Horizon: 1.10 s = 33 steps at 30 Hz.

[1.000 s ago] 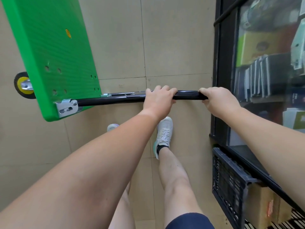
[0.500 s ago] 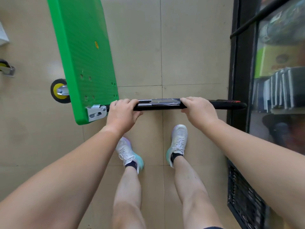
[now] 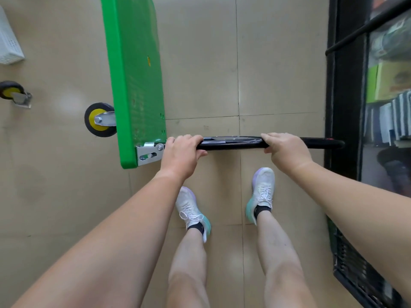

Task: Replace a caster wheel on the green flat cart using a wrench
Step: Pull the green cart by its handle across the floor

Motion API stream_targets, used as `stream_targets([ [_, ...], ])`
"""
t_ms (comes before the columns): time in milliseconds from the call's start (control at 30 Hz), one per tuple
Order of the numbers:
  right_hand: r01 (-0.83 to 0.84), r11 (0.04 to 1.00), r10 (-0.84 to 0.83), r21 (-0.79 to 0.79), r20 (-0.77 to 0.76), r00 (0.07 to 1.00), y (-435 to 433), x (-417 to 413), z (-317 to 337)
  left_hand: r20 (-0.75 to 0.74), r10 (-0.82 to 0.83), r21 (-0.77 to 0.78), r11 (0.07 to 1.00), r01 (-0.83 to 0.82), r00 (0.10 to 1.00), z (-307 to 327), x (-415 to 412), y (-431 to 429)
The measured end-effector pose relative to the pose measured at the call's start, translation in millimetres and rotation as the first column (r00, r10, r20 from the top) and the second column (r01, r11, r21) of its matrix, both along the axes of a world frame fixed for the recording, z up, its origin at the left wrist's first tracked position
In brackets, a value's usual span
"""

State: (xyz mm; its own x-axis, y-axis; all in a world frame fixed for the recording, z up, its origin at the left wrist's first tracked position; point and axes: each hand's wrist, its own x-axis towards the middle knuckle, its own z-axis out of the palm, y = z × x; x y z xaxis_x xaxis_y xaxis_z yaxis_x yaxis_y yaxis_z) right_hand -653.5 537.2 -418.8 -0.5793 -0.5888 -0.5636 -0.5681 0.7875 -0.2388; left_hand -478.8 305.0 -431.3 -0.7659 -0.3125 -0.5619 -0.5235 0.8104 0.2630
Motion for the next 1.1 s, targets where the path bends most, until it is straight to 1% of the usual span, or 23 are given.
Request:
stream_targets([
  [200, 0.05, 0.998, -0.052, -0.035, -0.056, 0.997, -23.9, 44.2, -6.4, 0.031, -0.064, -0.01, 0.998, 0.064, 0.997, 2.7, 28.5, -34.5],
  [333, 0.073, 0.996, -0.072, 0.045, -0.025, 0.997, -34.9, 43.1, -1.9, 0.001, -0.079, 0.053, 0.995, 0.079, 0.997, 9.4, 34.6, -46.7],
  [400, 0.026, 0.998, -0.025, 0.049, -0.011, 1.0, -36.3, 44.5, 3.9, -0.008, -0.044, 0.004, 0.999, 0.044, 0.999, 14.5, 39.9, -53.0],
  [500, -0.086, 0.996, 0.086, -0.01, 0.014, 0.996, -40.3, 52.1, 9.1, 0.045, -0.004, -0.059, 0.998, 0.006, 0.999, 22.2, 49.7, -65.0],
  [600, -0.046, 0.999, 0.046, -0.006, 0.026, 0.999, -51.4, 52.1, 13.2, 0.067, -0.032, -0.063, 0.997, 0.036, 0.997, 24.2, 54.9, -73.6],
  [733, -0.088, 0.996, 0.089, 0.022, -0.005, 0.996, -59.4, 51.9, 11.1, 0.103, -0.006, -0.084, 0.996, 0.014, 0.995, 17.3, 58.3, -73.8],
  [833, -0.098, 0.994, 0.094, -0.05, -0.077, 0.993, -58.9, 58.0, 4.0, 0.113, -0.016, -0.124, 0.992, 0.031, 0.993, 14.3, 62.1, -74.3],
  [933, -0.149, 0.985, 0.137, -0.089, -0.131, 0.982, -63.2, 63.3, -5.6, 0.122, 0.013, -0.121, 0.993, 0.002, 0.992, 14.2, 63.5, -77.8],
  [1100, -0.128, 0.991, 0.123, -0.043, -0.111, 0.986, -79.1, 78.3, -7.8, 0.151, 0.011, -0.104, 0.995, 0.005, 0.988, 17.9, 73.6, -95.9],
])
